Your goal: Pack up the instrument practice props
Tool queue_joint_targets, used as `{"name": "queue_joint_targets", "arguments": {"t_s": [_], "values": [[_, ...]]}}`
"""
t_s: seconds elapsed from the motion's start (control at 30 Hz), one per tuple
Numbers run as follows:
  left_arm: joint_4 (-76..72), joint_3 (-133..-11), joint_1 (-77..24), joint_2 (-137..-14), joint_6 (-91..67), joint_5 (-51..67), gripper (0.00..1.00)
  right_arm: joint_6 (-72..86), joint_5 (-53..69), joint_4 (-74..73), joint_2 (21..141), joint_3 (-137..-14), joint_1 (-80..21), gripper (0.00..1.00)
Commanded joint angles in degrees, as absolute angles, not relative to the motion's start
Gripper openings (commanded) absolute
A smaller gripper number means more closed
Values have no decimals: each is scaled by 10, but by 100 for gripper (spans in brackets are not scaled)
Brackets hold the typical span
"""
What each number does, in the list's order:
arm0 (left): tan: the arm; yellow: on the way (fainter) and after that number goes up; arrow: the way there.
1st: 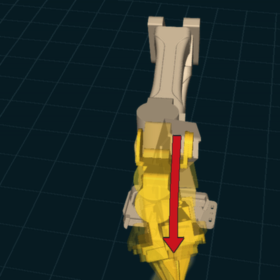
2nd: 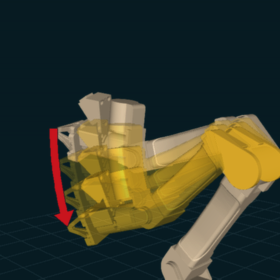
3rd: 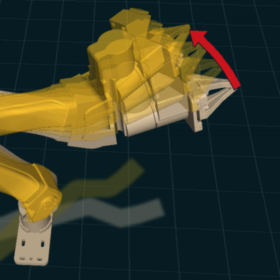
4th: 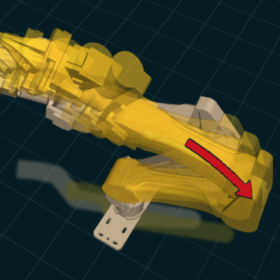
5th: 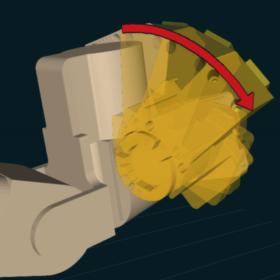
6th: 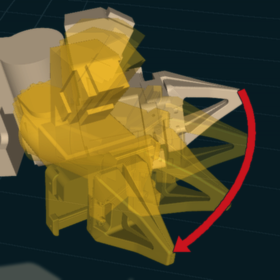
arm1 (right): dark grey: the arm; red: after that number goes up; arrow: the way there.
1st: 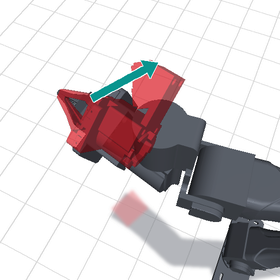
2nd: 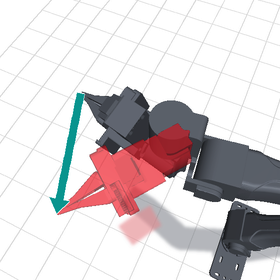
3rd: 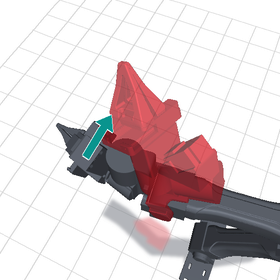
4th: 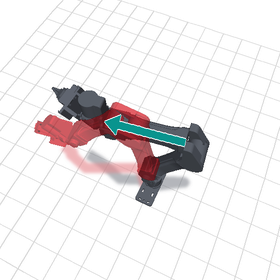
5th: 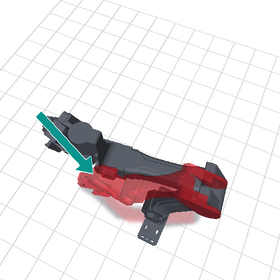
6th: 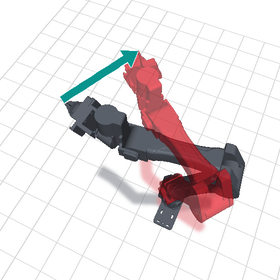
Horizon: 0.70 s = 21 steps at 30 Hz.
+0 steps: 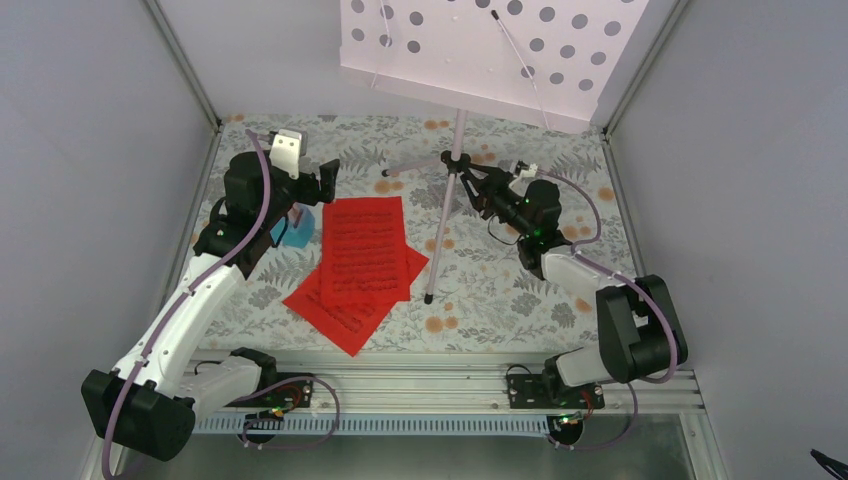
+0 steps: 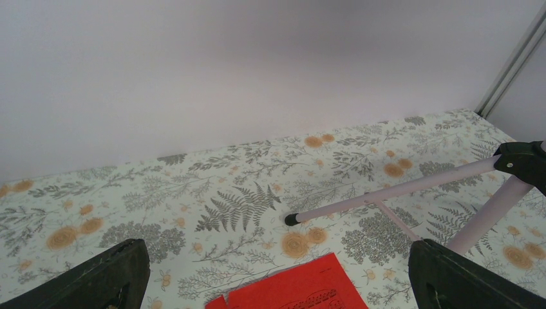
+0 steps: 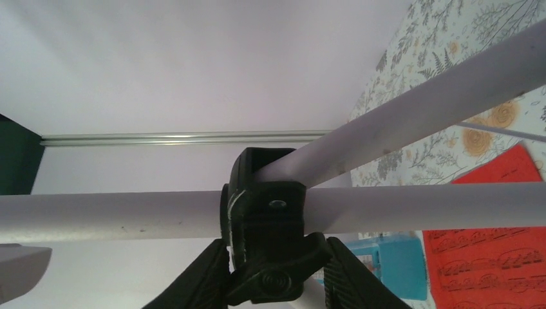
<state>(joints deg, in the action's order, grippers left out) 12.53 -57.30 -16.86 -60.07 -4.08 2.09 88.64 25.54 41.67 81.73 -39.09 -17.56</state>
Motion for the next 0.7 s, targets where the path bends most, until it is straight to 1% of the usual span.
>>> {"name": "queue_joint_targets", "arguments": {"t_s": [0.0, 0.1, 0.27, 0.37, 0.47, 0.6, 0.67], "values": [[125, -582, -168, -603, -46, 26, 100, 900, 261, 444, 824, -399, -174, 31], [125, -582, -167, -602, -46, 26, 100, 900, 260, 444, 822, -397, -173, 26], [124, -582, -167, -602, -46, 26, 100, 898, 257, 437, 818, -396, -173, 14], [125, -583, -167, -603, -45, 26, 100, 896, 255, 435, 816, -396, -174, 10], [124, -583, -167, -603, -45, 26, 100, 895, 253, 434, 815, -396, -173, 11], [124, -583, -168, -603, -45, 26, 100, 895, 251, 431, 814, -395, -173, 26], [125, -582, -168, -603, -45, 26, 100, 895, 251, 431, 814, -394, -174, 30]]}}
